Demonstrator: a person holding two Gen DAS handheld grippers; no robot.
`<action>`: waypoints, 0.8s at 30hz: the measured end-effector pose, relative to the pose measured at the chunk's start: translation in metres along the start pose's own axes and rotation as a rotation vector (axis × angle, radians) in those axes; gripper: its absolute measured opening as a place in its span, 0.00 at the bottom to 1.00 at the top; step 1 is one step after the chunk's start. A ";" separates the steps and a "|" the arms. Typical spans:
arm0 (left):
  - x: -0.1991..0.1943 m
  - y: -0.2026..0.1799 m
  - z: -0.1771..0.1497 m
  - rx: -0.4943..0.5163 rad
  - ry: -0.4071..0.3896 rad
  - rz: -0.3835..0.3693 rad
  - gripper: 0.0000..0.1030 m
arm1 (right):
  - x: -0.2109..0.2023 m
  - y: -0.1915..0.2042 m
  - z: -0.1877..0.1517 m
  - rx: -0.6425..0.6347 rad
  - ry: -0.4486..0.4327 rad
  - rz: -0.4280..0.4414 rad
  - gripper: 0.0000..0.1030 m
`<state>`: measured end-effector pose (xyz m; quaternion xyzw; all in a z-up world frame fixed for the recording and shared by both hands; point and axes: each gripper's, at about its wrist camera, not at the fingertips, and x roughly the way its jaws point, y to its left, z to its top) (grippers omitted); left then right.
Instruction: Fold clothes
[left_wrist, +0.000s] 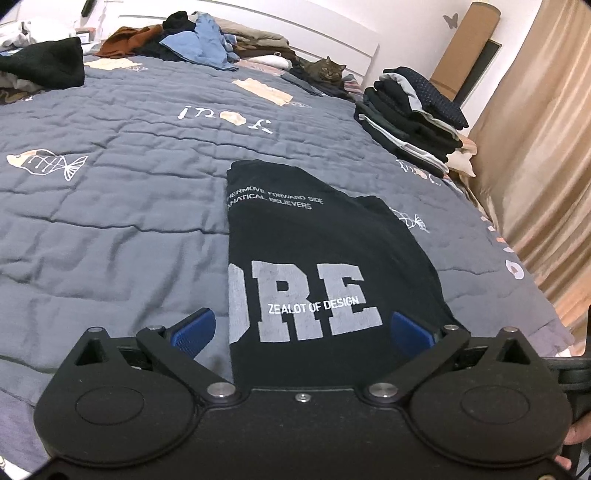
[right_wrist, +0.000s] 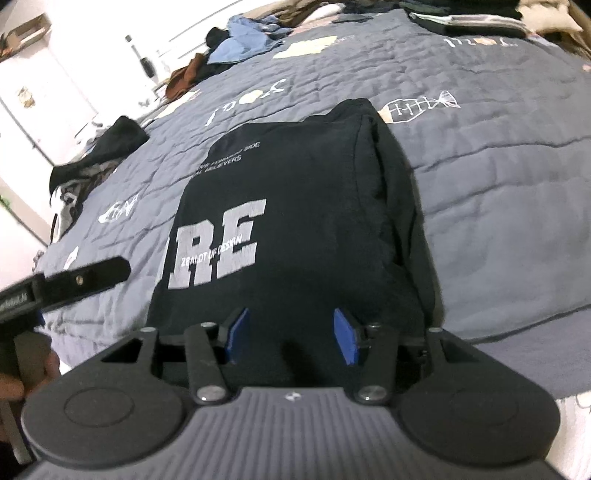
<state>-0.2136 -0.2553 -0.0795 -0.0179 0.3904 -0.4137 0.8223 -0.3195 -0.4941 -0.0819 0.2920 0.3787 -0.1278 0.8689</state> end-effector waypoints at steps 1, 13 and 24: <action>0.000 -0.001 0.001 0.005 0.000 -0.001 0.99 | 0.000 0.001 0.002 0.009 -0.003 -0.004 0.49; 0.010 -0.010 0.001 0.050 0.008 0.072 1.00 | 0.000 0.002 0.015 0.016 -0.018 -0.008 0.49; -0.015 -0.019 -0.003 0.053 -0.005 0.093 1.00 | -0.025 0.025 0.012 -0.039 -0.034 -0.056 0.49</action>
